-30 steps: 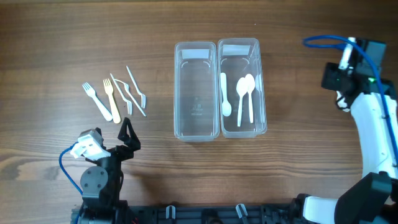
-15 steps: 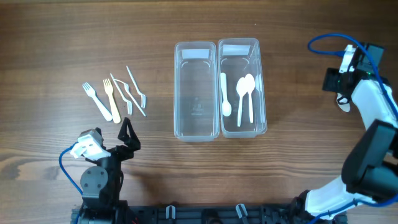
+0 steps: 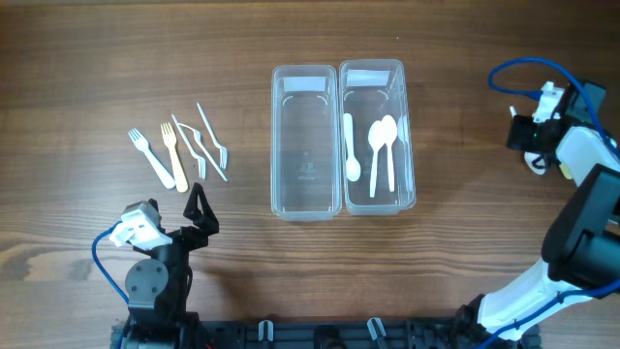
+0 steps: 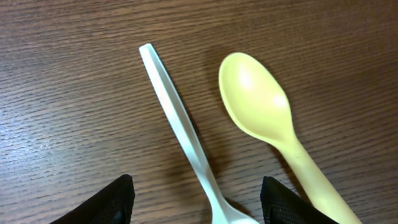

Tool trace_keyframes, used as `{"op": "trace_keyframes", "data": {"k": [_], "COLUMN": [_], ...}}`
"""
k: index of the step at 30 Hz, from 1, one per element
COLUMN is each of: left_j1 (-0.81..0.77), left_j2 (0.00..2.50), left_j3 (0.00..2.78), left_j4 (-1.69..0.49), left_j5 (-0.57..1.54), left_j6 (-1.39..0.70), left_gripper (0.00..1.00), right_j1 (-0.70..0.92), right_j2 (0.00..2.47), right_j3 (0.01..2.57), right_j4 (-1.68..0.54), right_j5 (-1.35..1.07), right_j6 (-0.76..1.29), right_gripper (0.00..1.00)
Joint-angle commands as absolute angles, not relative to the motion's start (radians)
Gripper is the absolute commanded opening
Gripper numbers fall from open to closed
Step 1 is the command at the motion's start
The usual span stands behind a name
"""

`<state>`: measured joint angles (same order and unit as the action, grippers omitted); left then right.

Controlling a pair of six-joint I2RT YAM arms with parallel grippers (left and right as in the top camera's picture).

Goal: Pack container
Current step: 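Move the right gripper to the white knife and grasp it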

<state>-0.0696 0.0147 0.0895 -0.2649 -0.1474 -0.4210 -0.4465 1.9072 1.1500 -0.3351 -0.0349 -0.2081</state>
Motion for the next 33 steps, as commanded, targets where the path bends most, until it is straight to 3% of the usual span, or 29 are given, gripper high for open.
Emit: {"op": "trace_keyframes", "data": {"k": [1,22,33], "left_j1": [-0.060,-0.060,-0.060], "left_j2": [0.009,0.009,0.009], "left_j3": [0.084,0.084,0.084], "left_j4": [-0.262,-0.263,-0.262], "left_j5": [-0.139,-0.139,-0.139], "left_j6": [-0.401,-0.401,-0.401], "left_gripper": [1.00,1.00,1.00], "right_j1": [-0.456,-0.456,-0.456], "right_j2": [1.928,1.929,1.929], "right_j3": [1.150,1.102,1.102], "right_j4": [-0.335,-0.318,-0.337], "right_j5": [-0.114,-0.145,-0.320], "right_j6": [-0.220,-0.216,-0.157], "right_gripper": [0.64,0.62,0.58]}}
